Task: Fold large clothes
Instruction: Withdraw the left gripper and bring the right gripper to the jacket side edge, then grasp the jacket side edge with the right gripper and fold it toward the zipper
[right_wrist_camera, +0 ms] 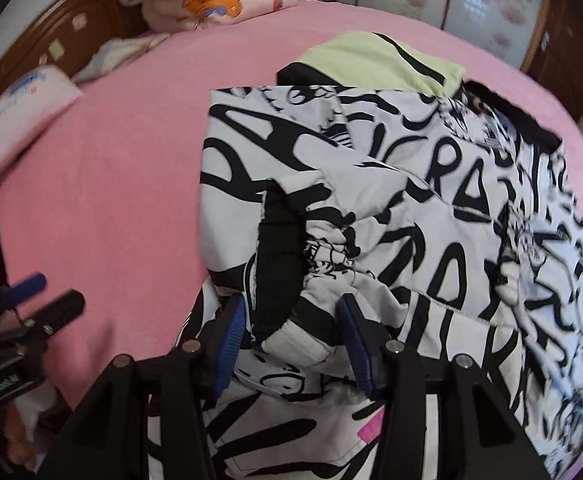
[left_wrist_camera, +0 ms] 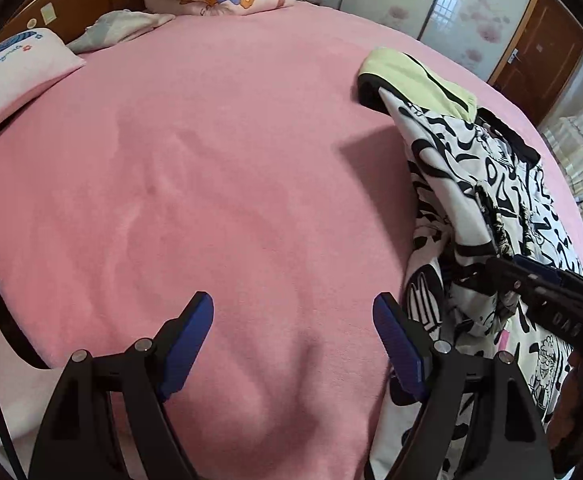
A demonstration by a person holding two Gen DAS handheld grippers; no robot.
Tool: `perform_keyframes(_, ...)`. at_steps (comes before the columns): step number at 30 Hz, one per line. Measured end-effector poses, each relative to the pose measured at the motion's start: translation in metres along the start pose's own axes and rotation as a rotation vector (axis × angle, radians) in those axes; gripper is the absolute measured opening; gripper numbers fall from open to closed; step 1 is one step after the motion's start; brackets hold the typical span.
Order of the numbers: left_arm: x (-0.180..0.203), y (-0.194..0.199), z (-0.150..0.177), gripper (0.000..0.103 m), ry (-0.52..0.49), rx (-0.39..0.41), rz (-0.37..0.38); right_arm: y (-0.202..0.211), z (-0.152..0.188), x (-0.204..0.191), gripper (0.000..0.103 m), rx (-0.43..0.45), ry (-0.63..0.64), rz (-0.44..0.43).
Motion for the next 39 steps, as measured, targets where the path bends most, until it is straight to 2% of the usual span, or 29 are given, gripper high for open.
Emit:
perform_keyframes(8, 0.01, 0.007, 0.0, 0.081, -0.023, 0.012, 0.009, 0.017, 0.004, 0.032, 0.047, 0.04, -0.14, -0.063)
perform_keyframes(19, 0.021, 0.0, 0.006, 0.081, -0.043, -0.005, 0.019, 0.029, 0.013, 0.081, 0.047, 0.07, -0.267, -0.057)
perform_keyframes(23, 0.033, 0.0, 0.012, 0.081, -0.066, -0.015, 0.024, 0.021, 0.023, 0.102, 0.047, 0.04, -0.285, 0.004)
perform_keyframes(26, 0.046, 0.0, 0.017, 0.081, -0.097, -0.022, 0.032, 0.012, 0.026, 0.109, 0.047, 0.016, -0.287, -0.003)
perform_keyframes(32, 0.073, -0.002, 0.029, 0.081, -0.155, -0.044, 0.047, -0.004, 0.014, 0.13, 0.047, 0.025, -0.317, -0.035)
perform_keyframes(33, 0.077, -0.003, 0.032, 0.081, -0.163, -0.049, 0.049, -0.007, 0.013, 0.134, 0.045, 0.021, -0.325, -0.04)
perform_keyframes(35, 0.084, -0.003, 0.036, 0.081, -0.176, -0.055, 0.051, -0.011, 0.011, 0.136, 0.011, 0.003, -0.314, -0.055)
perform_keyframes(39, 0.097, -0.006, 0.041, 0.081, -0.205, -0.061, 0.05, 0.019, -0.015, 0.118, 0.009, 0.073, -0.195, -0.072)
Point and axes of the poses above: each gripper's, at about its wrist camera, not at the fingertips, and y roughly against the way its jaws point, x to its right, z to its underside, the point moved 10 cm from there along -y, roughly the way its jaws point, and after that the axes turned 3 degrees about y, right-handed, at the moved point
